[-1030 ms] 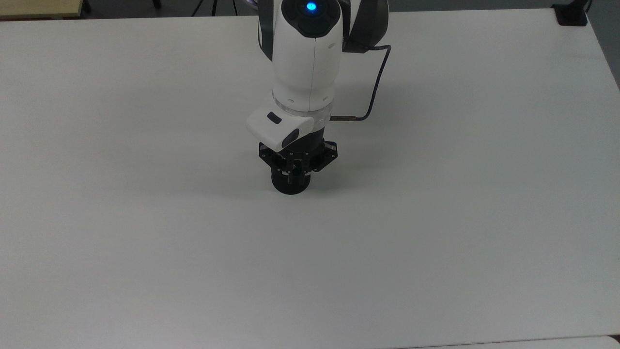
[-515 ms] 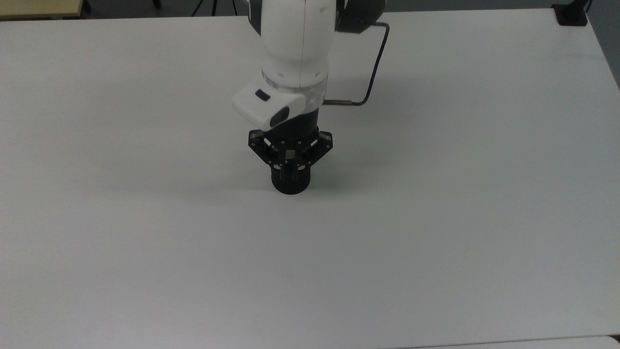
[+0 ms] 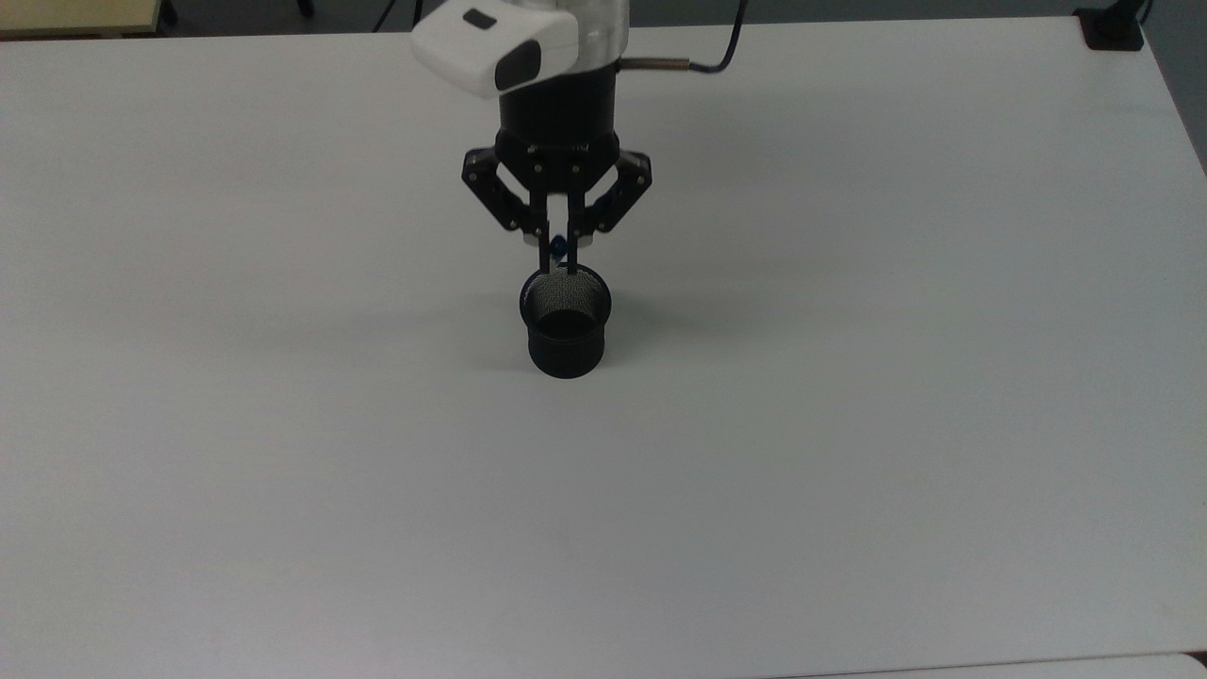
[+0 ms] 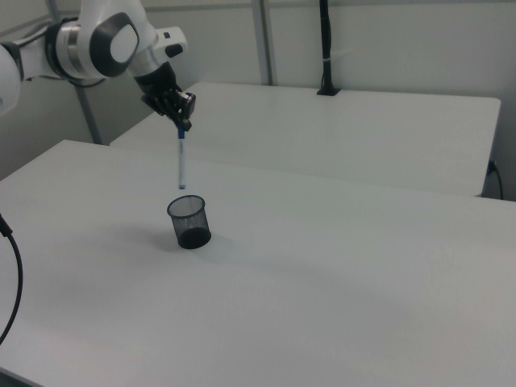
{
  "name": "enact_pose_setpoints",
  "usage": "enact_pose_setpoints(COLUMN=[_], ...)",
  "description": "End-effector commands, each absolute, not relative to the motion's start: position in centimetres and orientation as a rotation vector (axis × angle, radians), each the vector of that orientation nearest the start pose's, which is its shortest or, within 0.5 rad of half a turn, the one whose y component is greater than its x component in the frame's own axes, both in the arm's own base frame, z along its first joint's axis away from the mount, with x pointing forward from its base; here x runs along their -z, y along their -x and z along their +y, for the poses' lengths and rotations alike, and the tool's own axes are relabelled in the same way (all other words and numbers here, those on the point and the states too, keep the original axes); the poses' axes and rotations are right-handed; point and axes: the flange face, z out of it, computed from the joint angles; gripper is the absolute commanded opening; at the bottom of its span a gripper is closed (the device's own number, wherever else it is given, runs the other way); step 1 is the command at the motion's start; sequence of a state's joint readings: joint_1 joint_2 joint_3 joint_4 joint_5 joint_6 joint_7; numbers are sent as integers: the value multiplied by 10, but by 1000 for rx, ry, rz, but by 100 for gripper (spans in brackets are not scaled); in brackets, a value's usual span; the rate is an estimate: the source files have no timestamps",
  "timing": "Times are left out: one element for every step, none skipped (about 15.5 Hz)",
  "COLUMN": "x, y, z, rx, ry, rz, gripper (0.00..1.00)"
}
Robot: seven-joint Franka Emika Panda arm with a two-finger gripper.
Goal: Remove the marker
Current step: 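Lift the marker straight up out of the mesh cup, then carry the marker beside the cup and lower it to the table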
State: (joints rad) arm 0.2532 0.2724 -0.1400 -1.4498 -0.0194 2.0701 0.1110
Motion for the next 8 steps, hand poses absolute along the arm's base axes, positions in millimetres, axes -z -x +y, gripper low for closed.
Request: enact_pose_setpoints(x=[-567, -561, -555, -547, -538, -526, -514, -498], y=[-645, -640, -632, -626, -620, -612, -607, -604], z=[104, 111, 123, 132, 144, 160, 168, 181], rx=[347, 268, 177, 84, -1, -89, -167, -239], ry=[3086, 3078, 3067, 3054, 3043, 3032, 3025, 3019], rz=[-24, -31, -50, -64, -84, -118, -127, -138], gripper=[3, 3, 3, 4, 5, 5, 5, 5])
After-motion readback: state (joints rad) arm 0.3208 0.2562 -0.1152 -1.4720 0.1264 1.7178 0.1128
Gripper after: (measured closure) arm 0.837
